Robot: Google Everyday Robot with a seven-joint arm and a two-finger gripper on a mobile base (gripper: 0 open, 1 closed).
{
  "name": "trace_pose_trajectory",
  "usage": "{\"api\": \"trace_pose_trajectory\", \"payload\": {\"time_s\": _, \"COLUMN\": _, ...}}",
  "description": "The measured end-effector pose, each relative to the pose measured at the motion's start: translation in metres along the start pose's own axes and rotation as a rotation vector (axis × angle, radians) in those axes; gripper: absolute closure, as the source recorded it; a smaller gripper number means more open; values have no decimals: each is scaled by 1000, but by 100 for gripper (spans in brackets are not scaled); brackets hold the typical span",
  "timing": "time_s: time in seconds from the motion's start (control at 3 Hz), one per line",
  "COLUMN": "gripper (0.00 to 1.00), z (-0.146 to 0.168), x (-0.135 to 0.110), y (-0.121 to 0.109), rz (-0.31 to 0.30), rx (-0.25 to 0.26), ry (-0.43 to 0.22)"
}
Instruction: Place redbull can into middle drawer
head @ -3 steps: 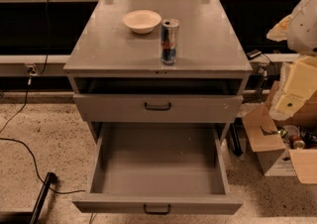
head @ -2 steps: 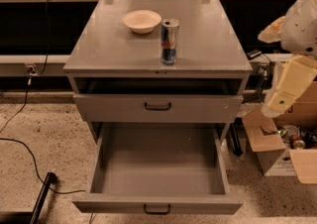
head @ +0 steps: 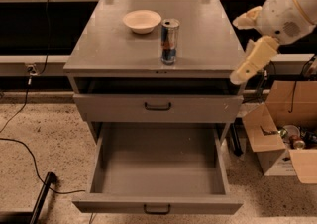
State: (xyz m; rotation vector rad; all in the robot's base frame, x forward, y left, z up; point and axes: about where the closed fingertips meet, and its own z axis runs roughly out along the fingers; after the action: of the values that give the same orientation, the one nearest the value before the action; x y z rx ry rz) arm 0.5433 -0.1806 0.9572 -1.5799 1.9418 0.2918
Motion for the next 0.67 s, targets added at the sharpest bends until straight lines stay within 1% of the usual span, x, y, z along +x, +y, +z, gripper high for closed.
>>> {"api": "trace_pose_trajectory", "payload": {"time_s": 0.33, "gripper": 0, "z": 28, "x": -18, "y": -47, "rz": -12, "rx": -5, "ry": -108}}
{"api": "trace_pose_trajectory", "payload": {"time_s": 0.67, "gripper": 0, "z": 28, "x": -18, "y": -47, "rz": -12, "rx": -5, "ry": -108}}
